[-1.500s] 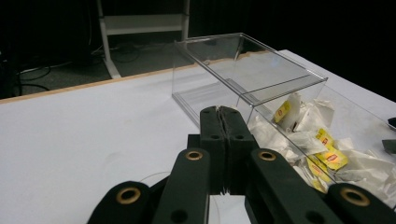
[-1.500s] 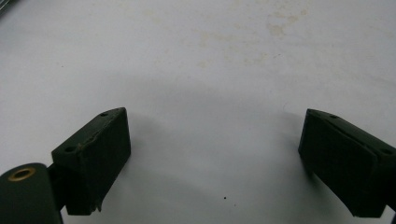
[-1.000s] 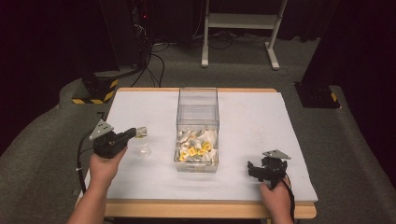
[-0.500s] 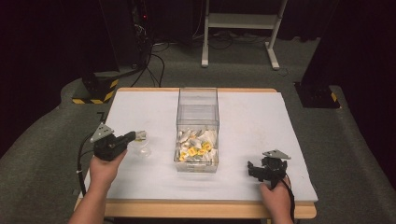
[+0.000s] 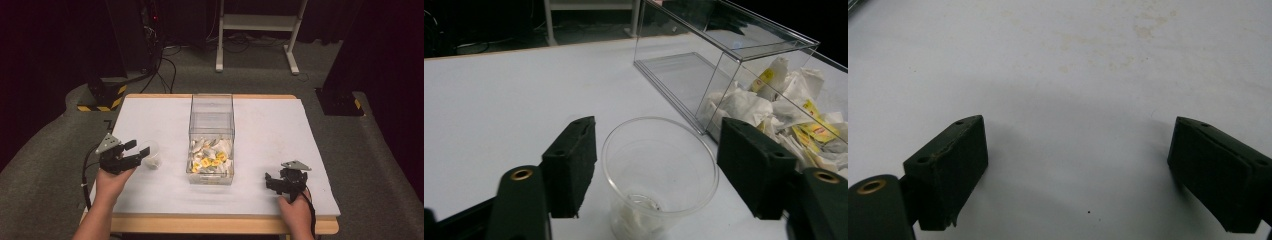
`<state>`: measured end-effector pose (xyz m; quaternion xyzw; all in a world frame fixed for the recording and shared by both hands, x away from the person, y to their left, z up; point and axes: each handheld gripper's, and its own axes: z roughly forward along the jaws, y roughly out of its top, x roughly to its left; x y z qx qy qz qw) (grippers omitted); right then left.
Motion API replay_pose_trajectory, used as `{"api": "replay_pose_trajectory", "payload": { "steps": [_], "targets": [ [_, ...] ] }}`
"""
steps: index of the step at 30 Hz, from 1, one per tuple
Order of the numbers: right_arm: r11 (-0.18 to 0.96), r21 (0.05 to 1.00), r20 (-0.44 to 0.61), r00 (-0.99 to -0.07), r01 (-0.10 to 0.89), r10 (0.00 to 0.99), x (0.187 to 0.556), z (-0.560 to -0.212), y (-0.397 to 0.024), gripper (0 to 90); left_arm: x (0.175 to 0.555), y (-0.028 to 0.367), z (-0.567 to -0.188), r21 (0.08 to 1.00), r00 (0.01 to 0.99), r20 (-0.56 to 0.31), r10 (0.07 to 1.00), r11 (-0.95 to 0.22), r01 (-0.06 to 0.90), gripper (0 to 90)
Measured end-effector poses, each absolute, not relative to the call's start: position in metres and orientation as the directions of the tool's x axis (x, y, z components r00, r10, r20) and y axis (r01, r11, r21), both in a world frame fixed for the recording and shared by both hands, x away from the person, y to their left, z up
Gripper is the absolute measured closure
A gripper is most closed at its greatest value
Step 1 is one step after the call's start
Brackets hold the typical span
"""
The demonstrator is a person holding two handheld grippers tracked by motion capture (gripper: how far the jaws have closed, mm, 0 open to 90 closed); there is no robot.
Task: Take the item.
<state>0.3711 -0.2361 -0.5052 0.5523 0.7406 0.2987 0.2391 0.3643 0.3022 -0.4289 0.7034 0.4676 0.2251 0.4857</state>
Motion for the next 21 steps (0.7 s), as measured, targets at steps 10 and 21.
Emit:
{"api": "replay_pose_trajectory", "payload": {
  "steps": [10, 21],
  "targets": [
    [0.212, 0.707, -0.025, -0.275, 0.675, 0.961, 0.371, -0.505, -0.236, 9.2, 0.359, 0.317, -0.436, 0.887, 0.446, -0.153, 0.882, -0.076, 0.456, 28.4],
    [0.212, 0.707, -0.026, -0.275, 0.675, 0.961, 0.371, -0.505, -0.236, 9.2, 0.353, 0.338, -0.451, 0.866, 0.401, -0.147, 0.904, -0.078, 0.495, 28.9]
  ]
}}
